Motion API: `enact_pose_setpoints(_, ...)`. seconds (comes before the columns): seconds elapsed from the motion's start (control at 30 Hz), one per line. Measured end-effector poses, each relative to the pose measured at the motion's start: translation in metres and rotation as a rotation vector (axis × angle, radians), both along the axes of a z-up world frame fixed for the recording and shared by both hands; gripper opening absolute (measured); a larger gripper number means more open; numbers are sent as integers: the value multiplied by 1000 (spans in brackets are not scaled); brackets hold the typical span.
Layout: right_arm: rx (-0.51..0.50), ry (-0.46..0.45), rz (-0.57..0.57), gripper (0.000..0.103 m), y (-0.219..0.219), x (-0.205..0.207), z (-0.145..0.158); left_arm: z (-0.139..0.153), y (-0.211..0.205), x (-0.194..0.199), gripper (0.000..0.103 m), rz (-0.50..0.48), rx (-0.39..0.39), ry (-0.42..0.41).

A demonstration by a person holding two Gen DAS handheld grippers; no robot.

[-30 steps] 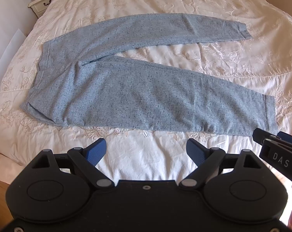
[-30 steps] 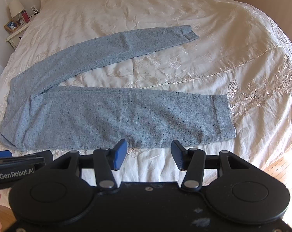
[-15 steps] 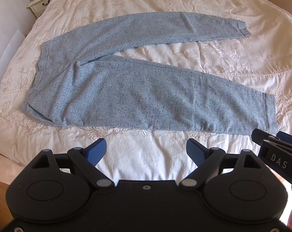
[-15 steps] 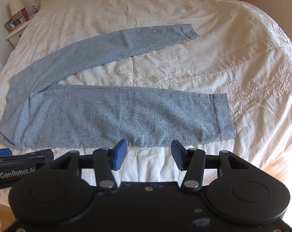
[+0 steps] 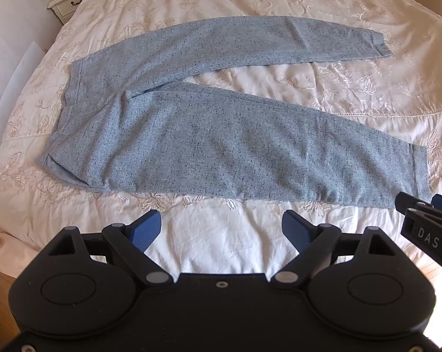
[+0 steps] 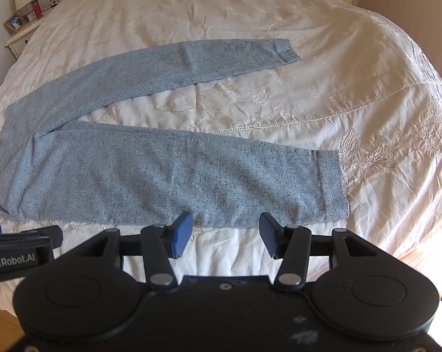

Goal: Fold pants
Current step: 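Move the right gripper to a pant leg cuff and close on it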

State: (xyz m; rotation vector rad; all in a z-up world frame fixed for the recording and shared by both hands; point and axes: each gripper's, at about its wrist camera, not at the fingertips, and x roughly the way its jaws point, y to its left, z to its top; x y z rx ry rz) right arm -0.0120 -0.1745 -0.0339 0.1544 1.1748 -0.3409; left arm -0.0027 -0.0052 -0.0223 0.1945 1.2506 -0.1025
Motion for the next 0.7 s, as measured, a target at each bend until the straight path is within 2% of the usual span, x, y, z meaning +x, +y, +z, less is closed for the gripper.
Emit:
enact_pose_setpoints(0.2,-11,6,-44,53,-6,14,-19,-10,12,15,78,-19,4,1)
enact_pose_setpoints(0.37,27,109,-141,53,-21,32,-41,-18,20,36,78,-36,-7,-26)
enact_pose_setpoints(0.5,49,113,-225,53,-38,43,-49,-27,19,63,78,-106,-22,-17)
enact_pose_setpoints(0.63,-50,32,-265,53,-46,57,-40,-31,20,93,78,-151,-32,-29)
enact_pose_setpoints(0.7,-116,38,-271,53,-48,71,-37,-32,23,108,79,-167,-38,-30)
